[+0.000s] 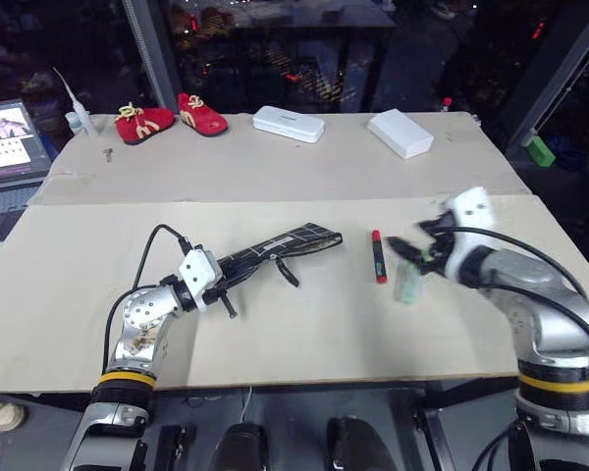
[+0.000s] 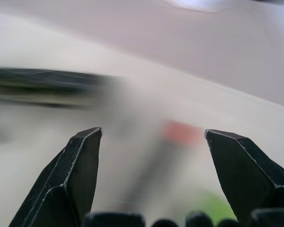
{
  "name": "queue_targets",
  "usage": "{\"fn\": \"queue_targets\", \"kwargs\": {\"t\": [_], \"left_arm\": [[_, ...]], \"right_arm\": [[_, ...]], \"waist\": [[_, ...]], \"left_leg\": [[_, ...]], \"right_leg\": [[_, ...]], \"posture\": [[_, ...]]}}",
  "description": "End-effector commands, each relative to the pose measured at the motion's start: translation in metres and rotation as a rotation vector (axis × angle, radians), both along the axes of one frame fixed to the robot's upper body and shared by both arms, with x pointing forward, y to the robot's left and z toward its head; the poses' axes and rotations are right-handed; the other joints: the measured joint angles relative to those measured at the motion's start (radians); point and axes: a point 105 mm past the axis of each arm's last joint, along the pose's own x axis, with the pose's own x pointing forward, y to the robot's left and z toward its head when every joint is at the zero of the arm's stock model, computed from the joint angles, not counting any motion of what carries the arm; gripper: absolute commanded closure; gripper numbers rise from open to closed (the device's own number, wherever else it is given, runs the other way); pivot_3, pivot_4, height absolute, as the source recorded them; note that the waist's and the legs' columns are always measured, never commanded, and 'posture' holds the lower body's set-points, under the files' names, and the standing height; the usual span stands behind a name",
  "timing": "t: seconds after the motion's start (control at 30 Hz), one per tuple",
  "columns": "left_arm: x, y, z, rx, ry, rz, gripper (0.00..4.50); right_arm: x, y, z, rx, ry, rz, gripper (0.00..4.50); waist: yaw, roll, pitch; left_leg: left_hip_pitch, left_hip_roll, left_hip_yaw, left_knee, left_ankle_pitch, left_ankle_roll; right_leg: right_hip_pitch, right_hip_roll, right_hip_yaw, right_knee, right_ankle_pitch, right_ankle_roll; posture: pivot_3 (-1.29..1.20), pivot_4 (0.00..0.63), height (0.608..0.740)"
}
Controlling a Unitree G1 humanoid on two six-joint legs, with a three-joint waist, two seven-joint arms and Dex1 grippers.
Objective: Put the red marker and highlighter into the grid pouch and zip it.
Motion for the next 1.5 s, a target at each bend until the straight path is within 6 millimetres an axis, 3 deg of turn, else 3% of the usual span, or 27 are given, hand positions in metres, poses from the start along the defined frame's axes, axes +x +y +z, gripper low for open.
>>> {"fn": "queue_targets", "kwargs": {"t": [0.03, 0.2, 0.4, 0.6, 0.83, 0.97, 1.13, 1.33, 1.4, 1.5], "left_arm": [[0.001, -0.003, 0.012, -0.017, -0.053, -0.009, 4.50], [0.004, -0.009, 0.013, -0.025, -0.051, -0.026, 4.50], [0.006, -0.012, 0.014, -0.038, -0.050, -0.030, 4.50], [0.006, -0.011, 0.014, -0.049, -0.047, -0.023, 4.50], [0.004, -0.010, 0.012, -0.059, -0.042, -0.009, 4.50], [0.004, -0.009, 0.012, -0.063, -0.044, -0.002, 4.50], [0.004, -0.009, 0.014, -0.065, -0.050, 0.004, 4.50], [0.003, -0.006, 0.015, -0.059, -0.052, 0.007, 4.50], [0.004, -0.005, 0.016, -0.058, -0.051, 0.006, 4.50], [0.004, -0.005, 0.016, -0.056, -0.050, 0.004, 4.50]], "right_arm": [[-0.009, -0.002, -0.021, -0.028, 0.027, -0.136, 0.63], [-0.006, -0.008, -0.035, -0.003, 0.041, -0.280, 0.63], [-0.003, -0.009, -0.038, 0.007, 0.054, -0.307, 0.63], [-0.002, 0.003, -0.043, 0.064, 0.083, -0.306, 0.63], [-0.005, 0.006, -0.061, 0.081, 0.138, -0.347, 0.63], [-0.007, 0.001, -0.074, 0.049, 0.168, -0.377, 1.64], [-0.012, -0.014, -0.084, -0.003, 0.172, -0.443, 3.39], [-0.011, -0.026, -0.079, -0.027, 0.128, -0.489, 3.44], [-0.005, -0.028, -0.065, 0.006, 0.065, -0.504, 3.44], [0.010, -0.011, -0.025, 0.053, -0.102, -0.354, 3.44]], "waist": [[0.000, 0.000, 0.000], [-0.013, 0.000, 0.000], [-0.013, 0.000, 0.000], [-0.015, 0.000, 0.000], [-0.014, 0.000, 0.000], [-0.014, 0.000, 0.000], [-0.011, 0.000, 0.000], [-0.009, 0.000, 0.000], [-0.009, 0.000, 0.000], [-0.012, 0.000, 0.000]], "left_leg": [[0.000, 0.000, 0.000, 0.000, 0.000, 0.000], [-0.001, -0.001, -0.001, 0.000, 0.000, 0.001], [0.004, -0.001, -0.003, 0.000, -0.001, 0.001], [0.003, -0.001, -0.004, 0.000, -0.001, 0.002], [0.003, -0.001, -0.004, 0.000, -0.001, 0.002], [0.003, -0.001, -0.004, 0.000, -0.001, 0.002], [0.004, -0.001, -0.005, 0.000, -0.001, 0.002], [0.004, -0.001, -0.005, 0.000, -0.001, 0.002], [0.004, -0.001, -0.005, 0.000, -0.001, 0.002], [0.004, -0.001, -0.005, 0.000, -0.001, 0.002]], "right_leg": [[0.000, 0.000, 0.000, 0.000, 0.000, 0.000], [-0.002, -0.001, 0.004, 0.000, 0.000, 0.001], [0.003, 0.000, 0.003, -0.001, 0.000, 0.001], [0.003, 0.000, 0.003, -0.001, -0.001, 0.002], [0.003, -0.001, 0.003, -0.001, -0.001, 0.002], [0.003, 0.000, 0.003, -0.001, -0.001, 0.002], [0.005, -0.001, 0.003, -0.001, -0.001, 0.002], [0.005, -0.001, 0.003, -0.002, -0.001, 0.002], [0.005, -0.001, 0.003, -0.002, -0.001, 0.002], [0.005, -0.001, 0.003, -0.002, -0.001, 0.002]], "posture": [[0.00, 0.150, 0.740], [0.00, 0.150, 0.740], [0.00, 0.150, 0.740], [0.00, 0.150, 0.740], [0.00, 0.150, 0.740], [0.00, 0.150, 0.740], [0.00, 0.150, 0.740], [0.00, 0.150, 0.740], [0.00, 0.150, 0.740], [0.00, 0.150, 0.740]]}}
